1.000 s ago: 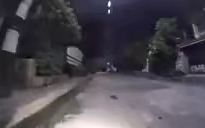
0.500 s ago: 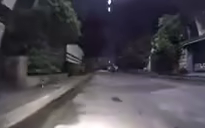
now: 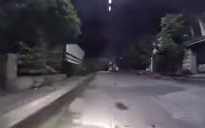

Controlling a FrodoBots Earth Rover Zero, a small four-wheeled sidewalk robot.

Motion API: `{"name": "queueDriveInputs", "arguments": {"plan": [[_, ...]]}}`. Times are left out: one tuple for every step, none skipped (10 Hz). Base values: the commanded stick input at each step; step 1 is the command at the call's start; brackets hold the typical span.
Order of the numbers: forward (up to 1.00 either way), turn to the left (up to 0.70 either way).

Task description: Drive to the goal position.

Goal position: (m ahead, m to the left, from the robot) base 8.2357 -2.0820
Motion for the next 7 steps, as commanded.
{"name": "queueDriveInputs", "arguments": {"plan": [[0.7,-0.04],[0.7,0.0],[0.7,0.0],[0.7,0.0],[0.7,0.0],[0.7,0.0],[0.7,0.0]]}}
